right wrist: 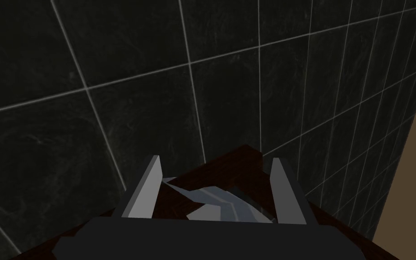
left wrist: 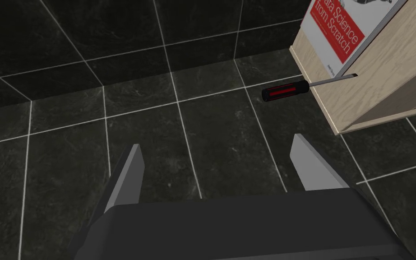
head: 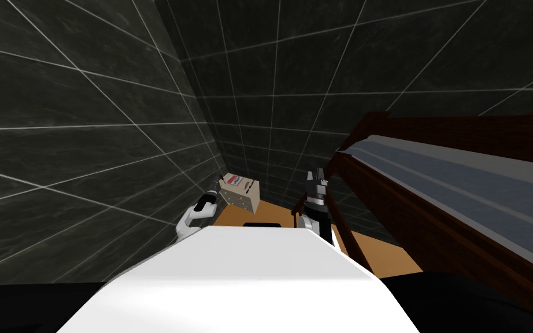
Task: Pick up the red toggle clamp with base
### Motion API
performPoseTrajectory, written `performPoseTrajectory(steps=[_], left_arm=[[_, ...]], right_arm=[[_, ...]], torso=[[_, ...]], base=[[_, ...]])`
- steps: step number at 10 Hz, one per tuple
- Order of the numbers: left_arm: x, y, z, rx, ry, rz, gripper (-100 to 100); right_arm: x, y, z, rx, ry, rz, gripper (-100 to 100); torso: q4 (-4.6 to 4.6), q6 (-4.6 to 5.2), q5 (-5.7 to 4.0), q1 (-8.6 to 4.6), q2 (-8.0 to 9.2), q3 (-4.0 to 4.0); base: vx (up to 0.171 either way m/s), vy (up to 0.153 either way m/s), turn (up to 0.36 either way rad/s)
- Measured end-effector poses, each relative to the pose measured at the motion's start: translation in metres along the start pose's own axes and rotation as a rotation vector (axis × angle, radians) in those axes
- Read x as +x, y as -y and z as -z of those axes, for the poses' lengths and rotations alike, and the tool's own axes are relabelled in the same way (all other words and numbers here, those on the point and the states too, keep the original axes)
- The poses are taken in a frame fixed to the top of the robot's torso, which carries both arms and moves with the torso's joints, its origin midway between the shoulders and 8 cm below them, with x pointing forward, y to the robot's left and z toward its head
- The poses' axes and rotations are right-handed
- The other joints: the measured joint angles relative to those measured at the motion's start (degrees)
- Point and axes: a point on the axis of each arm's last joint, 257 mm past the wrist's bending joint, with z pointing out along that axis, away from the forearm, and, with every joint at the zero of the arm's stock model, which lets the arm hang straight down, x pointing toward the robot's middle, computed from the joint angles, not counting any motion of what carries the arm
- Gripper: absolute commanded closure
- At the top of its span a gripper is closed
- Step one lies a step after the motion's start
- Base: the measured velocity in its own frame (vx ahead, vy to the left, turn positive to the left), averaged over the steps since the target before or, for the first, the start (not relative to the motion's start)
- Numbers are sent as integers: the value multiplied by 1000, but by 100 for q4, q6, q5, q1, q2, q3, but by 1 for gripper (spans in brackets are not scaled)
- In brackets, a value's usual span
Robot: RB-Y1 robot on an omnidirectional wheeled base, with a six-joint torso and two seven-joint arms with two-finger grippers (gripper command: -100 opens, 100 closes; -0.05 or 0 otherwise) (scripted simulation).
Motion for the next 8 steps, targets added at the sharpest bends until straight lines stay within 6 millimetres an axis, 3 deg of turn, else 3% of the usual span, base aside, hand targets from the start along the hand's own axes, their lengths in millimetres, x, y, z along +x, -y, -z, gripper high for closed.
performPoseTrajectory(steps=[5,8], left_arm=[[-21,-34,-19,-109,50,127,-100],[-36,-54,-27,-175,88,206,-100]], right_arm=[[0,0,0,0,0,0,0],[0,0,0,0,0,0,0]], torso=[[-1,-1,-1,-6,-3,-2],[-1,-1,0,0,-3,-2]], base=[[-8,59,-251],[-11,56,-139]])
